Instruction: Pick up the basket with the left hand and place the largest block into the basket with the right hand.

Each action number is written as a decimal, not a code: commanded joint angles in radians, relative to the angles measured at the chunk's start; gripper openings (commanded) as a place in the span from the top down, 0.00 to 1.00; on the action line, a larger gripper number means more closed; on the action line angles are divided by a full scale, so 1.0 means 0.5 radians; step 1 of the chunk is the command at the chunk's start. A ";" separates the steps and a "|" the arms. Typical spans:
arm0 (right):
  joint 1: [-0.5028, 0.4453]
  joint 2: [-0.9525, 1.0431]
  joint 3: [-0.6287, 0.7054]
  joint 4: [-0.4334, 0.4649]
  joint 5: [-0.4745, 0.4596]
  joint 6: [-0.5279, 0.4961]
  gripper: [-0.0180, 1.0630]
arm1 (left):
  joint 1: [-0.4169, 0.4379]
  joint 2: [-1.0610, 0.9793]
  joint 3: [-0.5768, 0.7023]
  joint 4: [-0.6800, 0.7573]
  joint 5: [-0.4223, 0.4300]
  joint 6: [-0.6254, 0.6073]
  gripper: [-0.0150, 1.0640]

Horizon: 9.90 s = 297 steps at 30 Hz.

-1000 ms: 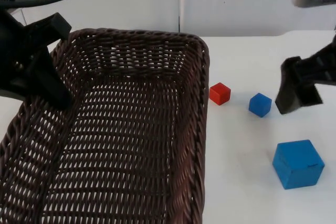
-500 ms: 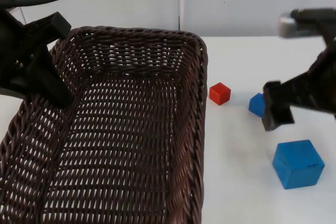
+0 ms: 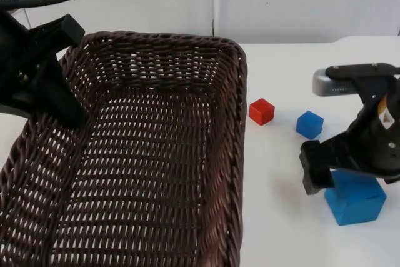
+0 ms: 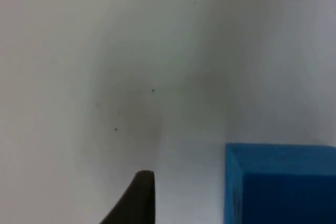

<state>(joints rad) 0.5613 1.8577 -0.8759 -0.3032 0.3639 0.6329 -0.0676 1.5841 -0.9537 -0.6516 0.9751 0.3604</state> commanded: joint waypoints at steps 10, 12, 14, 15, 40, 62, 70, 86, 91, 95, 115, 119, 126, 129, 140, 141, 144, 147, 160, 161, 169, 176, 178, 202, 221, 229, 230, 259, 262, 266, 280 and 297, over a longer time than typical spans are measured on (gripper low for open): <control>-0.007 0.126 0.007 -0.009 -0.084 0.004 0.16 | -0.001 -0.030 0.000 -0.064 0.020 0.001 0.99; -0.007 0.126 0.007 -0.009 -0.084 0.011 0.26 | -0.001 -0.030 0.000 -0.064 0.015 0.001 0.99; -0.007 0.126 0.007 -0.009 -0.084 0.011 0.30 | -0.001 -0.030 0.000 -0.064 0.015 0.001 0.99; -0.007 0.122 0.007 -0.009 -0.084 0.011 0.37 | -0.001 -0.030 0.000 -0.064 0.015 0.001 0.99; -0.007 -0.870 0.000 -0.019 0.305 -0.215 0.98 | -0.001 -0.030 0.000 -0.051 0.006 0.001 0.99; -0.007 -1.236 0.000 -0.019 0.612 -0.369 0.98 | -0.001 -0.030 0.000 -0.039 0.006 0.001 0.99; -0.007 -1.236 0.000 0.005 0.612 -0.469 0.98 | -0.001 -0.030 0.000 -0.039 0.006 0.001 0.99; -0.003 -1.187 -0.091 0.493 0.570 -0.946 0.98 | -0.001 -0.030 0.000 -0.039 0.006 0.001 0.99; 0.005 -1.004 -0.335 0.841 0.676 -1.294 0.98 | -0.001 -0.030 0.000 -0.039 0.006 0.001 0.99; 0.169 -0.697 -0.683 0.912 0.778 -1.455 0.98 | -0.001 -0.030 0.000 -0.038 0.006 0.001 0.99; 0.648 -0.074 -1.381 0.930 0.843 -1.890 0.98 | -0.001 -0.030 0.000 -0.032 0.006 0.001 0.99; 0.648 -0.059 -1.381 0.931 0.843 -1.890 0.98 | -0.001 -0.030 0.000 -0.032 0.006 0.001 0.99; 0.648 -0.051 -1.381 0.927 0.848 -1.890 0.98 | -0.001 -0.030 0.000 -0.034 0.006 0.001 0.99; 0.648 -0.040 -1.372 0.927 0.866 -1.890 0.98 | -0.001 -0.030 0.000 -0.034 0.006 0.001 0.99; 0.648 0.090 -1.371 0.931 0.924 -1.890 0.66 | -0.001 -0.030 0.000 -0.034 0.006 0.001 0.99; 0.648 0.090 -1.371 0.931 0.932 -1.890 0.59 | -0.001 -0.030 0.000 -0.034 0.006 0.001 0.99; 0.648 0.090 -1.371 0.931 0.932 -1.874 0.47 | -0.001 -0.030 0.000 -0.034 0.006 0.001 0.99; 0.648 0.090 -1.375 0.927 0.942 -1.874 0.36 | -0.001 -0.030 0.000 -0.034 0.006 0.001 0.99; 0.648 0.090 -1.375 0.919 0.955 -1.877 0.28 | -0.001 -0.030 0.000 -0.034 0.006 0.001 0.99; 0.648 0.090 -1.375 0.919 0.955 -1.877 0.28 | -0.001 -0.030 0.000 -0.034 0.006 0.001 0.99; 0.642 -0.063 -1.375 0.853 0.989 -1.877 0.28 | -0.001 -0.030 0.000 -0.030 0.002 0.001 0.99; 0.642 -0.392 -1.375 0.761 1.154 -1.873 0.28 | -0.001 -0.030 0.000 -0.030 -0.007 0.001 0.99; 0.642 -0.476 -1.375 0.761 1.203 -1.869 0.28 | -0.001 -0.030 0.000 -0.030 -0.007 0.001 0.99; 0.642 -0.684 -1.371 0.769 1.204 -1.768 0.28 | -0.001 -0.030 0.000 -0.042 -0.084 0.001 0.99; 0.642 -0.700 -1.371 0.766 1.197 -1.768 0.28 | -0.001 0.637 -0.191 -0.353 -0.235 0.274 0.99; 0.642 -0.808 -1.371 0.766 1.239 -1.768 0.28 | -0.001 0.919 -0.427 -0.402 -0.211 0.274 0.99; 0.642 -0.808 -1.371 0.766 1.239 -1.768 0.28 | -0.001 0.919 -0.427 -0.402 -0.211 0.274 0.99; 0.642 -1.120 -1.371 0.706 1.303 -1.738 0.28 | -0.001 0.993 -0.478 -0.390 -0.275 0.326 0.37; 0.642 -1.120 -1.371 0.706 1.303 -1.738 0.28 | -0.001 0.971 -0.478 -0.390 -0.240 0.319 0.14; 0.642 -1.120 -1.371 0.702 1.299 -1.738 0.28 | -0.001 0.912 -0.478 -0.385 -0.208 0.316 0.01; 0.642 -1.120 -1.371 0.560 1.261 -1.613 0.28 | -0.005 0.447 -0.359 -0.230 -0.203 0.255 0.01; 0.642 -1.128 -1.329 0.560 1.149 -1.527 0.28 | -0.005 -0.461 -0.031 -0.126 -0.351 0.242 0.01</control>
<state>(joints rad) 0.8831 1.2993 -1.5373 -0.0186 0.9421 -0.1321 -0.0676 1.3726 -0.9756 -0.7249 0.7965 0.4864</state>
